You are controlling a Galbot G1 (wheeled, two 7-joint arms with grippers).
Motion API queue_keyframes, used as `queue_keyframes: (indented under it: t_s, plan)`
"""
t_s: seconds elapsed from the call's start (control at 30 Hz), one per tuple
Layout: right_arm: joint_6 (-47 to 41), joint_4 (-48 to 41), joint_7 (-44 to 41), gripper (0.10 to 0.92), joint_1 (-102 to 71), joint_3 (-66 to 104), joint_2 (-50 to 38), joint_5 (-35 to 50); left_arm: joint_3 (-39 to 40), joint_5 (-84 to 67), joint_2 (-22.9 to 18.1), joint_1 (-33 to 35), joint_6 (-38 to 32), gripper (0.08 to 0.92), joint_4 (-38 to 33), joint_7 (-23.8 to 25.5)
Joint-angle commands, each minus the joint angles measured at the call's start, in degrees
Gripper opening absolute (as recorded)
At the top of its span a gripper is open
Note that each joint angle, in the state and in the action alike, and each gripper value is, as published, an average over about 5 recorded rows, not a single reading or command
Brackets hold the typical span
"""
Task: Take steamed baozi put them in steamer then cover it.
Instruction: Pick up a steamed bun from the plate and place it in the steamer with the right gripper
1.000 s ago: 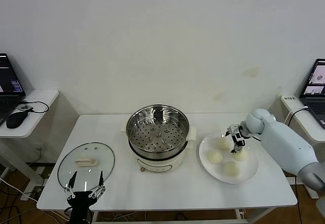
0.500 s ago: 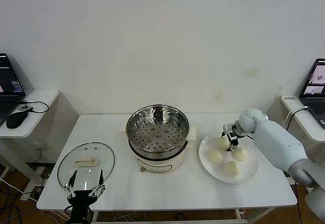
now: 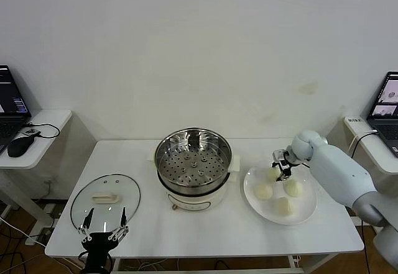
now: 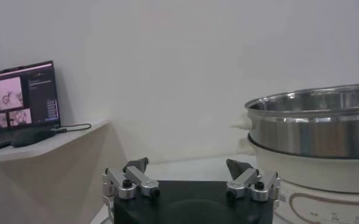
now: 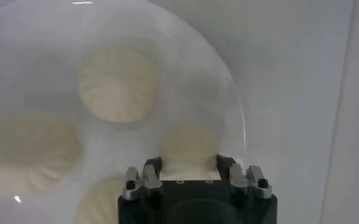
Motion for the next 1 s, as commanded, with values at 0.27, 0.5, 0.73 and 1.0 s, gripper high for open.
queue_keyframes:
  t_s: [0.27,0.5,0.73,1.0]
  plan:
    - [-3.94,19.38,-0.86,0.550,14.52,-10.59,-13.08,18.58,0.29,-1.06,1.02,0.14,1.04,0.823,-1.00,-0.17]
    - [-4.38,22.41,0.16,0.559,31.25,-21.73,-11.24,28.74,0.90,-1.22,1.66,0.59,1.20,0.823,-1.42,-0.17]
    - [-3.69,22.18,3.21,0.560,41.41,-30.68,-1.89,36.07,0.66,-1.23,2.06,1.12,1.11,0.823,-2.51,-0.15]
    - [3.71,14.82,7.62,0.562,38.48,-33.24,11.94,35.55,-0.65,-1.48,2.27,1.82,1.03,0.823,-2.87,-0.03]
